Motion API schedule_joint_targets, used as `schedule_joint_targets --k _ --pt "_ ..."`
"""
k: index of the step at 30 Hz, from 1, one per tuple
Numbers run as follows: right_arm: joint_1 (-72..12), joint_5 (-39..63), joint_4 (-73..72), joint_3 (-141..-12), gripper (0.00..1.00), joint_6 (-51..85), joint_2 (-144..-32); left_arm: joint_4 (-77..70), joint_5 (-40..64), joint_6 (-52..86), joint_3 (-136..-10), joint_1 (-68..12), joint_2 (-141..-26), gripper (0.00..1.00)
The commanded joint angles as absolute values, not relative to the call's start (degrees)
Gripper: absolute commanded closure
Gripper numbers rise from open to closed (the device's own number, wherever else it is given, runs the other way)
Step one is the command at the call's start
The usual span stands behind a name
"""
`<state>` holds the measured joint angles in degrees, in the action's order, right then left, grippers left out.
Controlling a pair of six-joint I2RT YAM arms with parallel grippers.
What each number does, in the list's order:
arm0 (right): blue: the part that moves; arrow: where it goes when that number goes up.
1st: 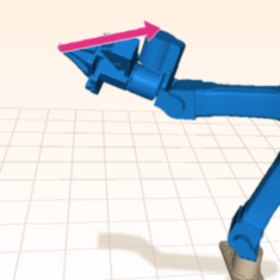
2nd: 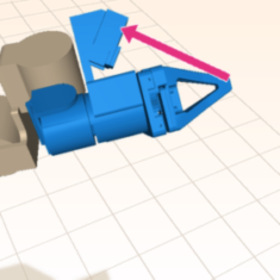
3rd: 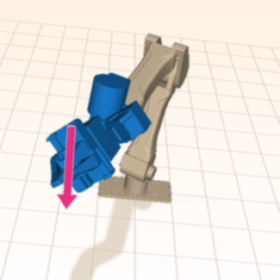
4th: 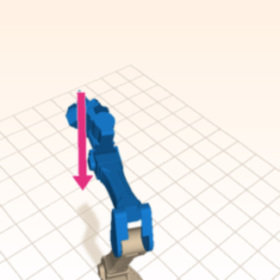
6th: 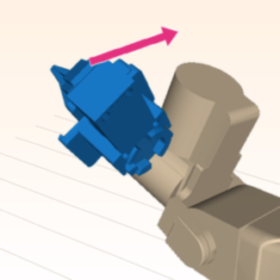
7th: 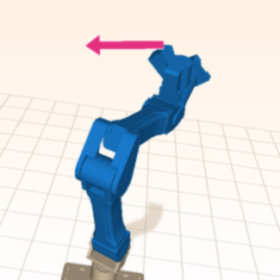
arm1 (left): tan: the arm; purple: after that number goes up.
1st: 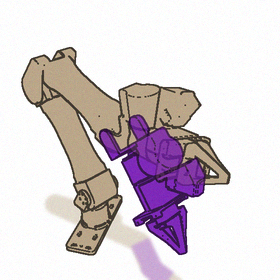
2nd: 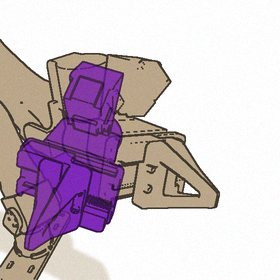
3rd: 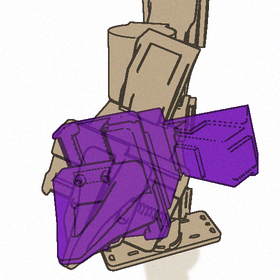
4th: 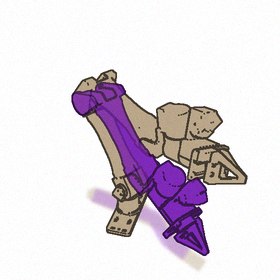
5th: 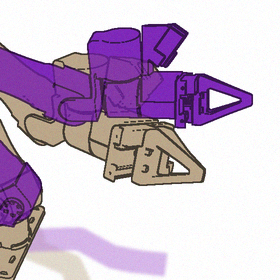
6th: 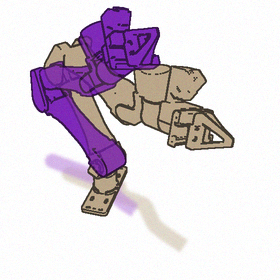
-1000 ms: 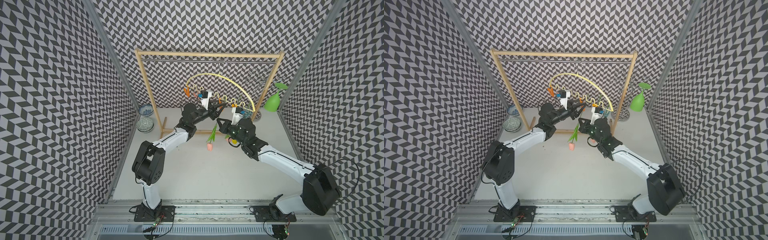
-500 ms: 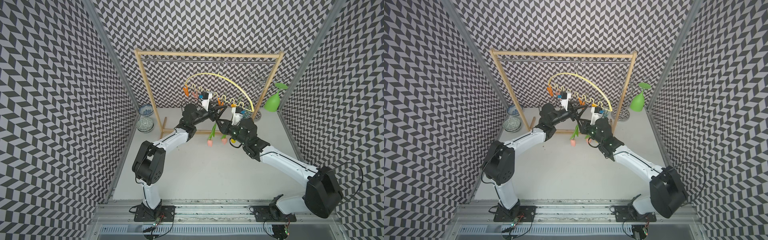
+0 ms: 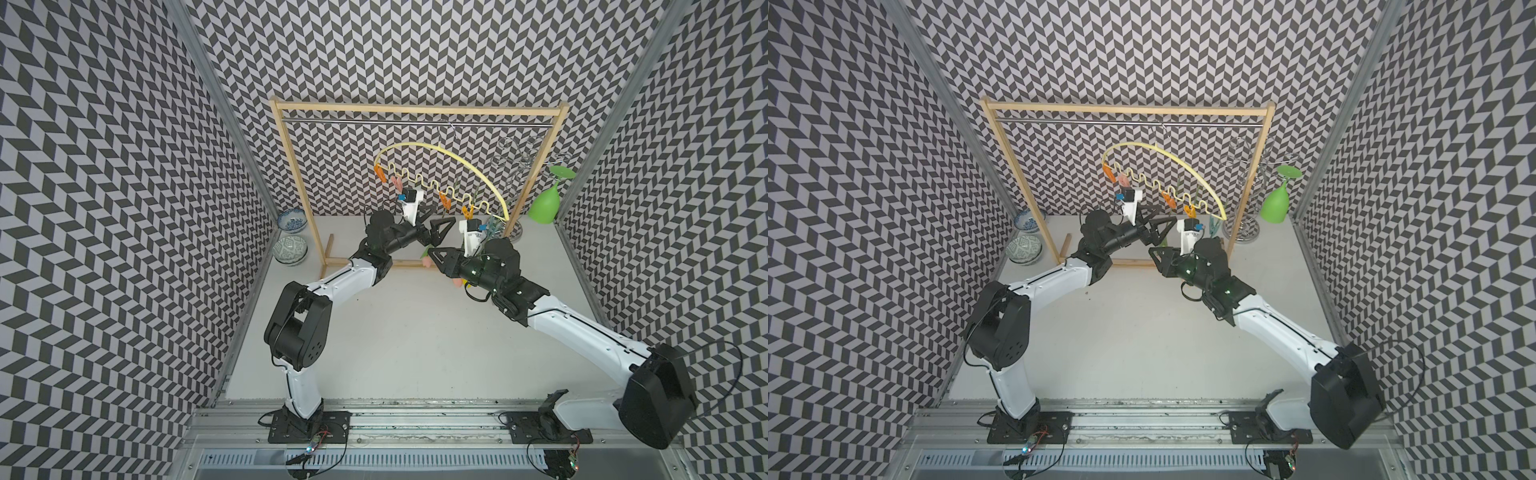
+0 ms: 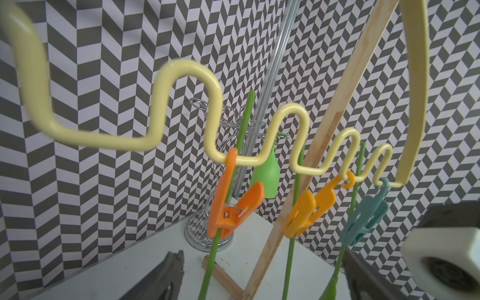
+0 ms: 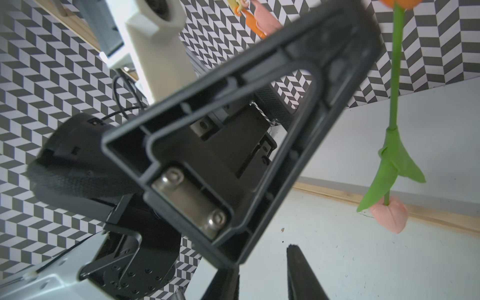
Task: Dry the flowers on a clothes hanger
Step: Clamp the flower onto the hanger, then reset both arms
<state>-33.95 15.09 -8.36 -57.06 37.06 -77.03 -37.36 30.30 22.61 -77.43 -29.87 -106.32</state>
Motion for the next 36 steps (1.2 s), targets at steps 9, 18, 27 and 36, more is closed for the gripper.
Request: schedule_joint_targets --k 9,18,27,36 --pt "-34.87 21.22 -5.19 -54.12 0.56 31.0 -69.54 -32.3 22.99 20.03 -69.91 -30.06 -99.61 0.0" --pt "-35.68 25.73 4.09 -55.28 0.54 22.28 -61.98 -21.3 15.55 14.2 -63.58 -30.12 -91.64 0.0" --pt "-35.6 7.03 11.06 -54.56 0.25 16.28 -50.35 -16.59 9.46 4.31 -52.76 -30.13 -79.75 0.0" --pt "-35.51 -27.67 -7.93 -28.5 0.01 9.62 -31.28 -42.04 -21.88 -6.77 -22.56 -29.93 -64.03 0.0"
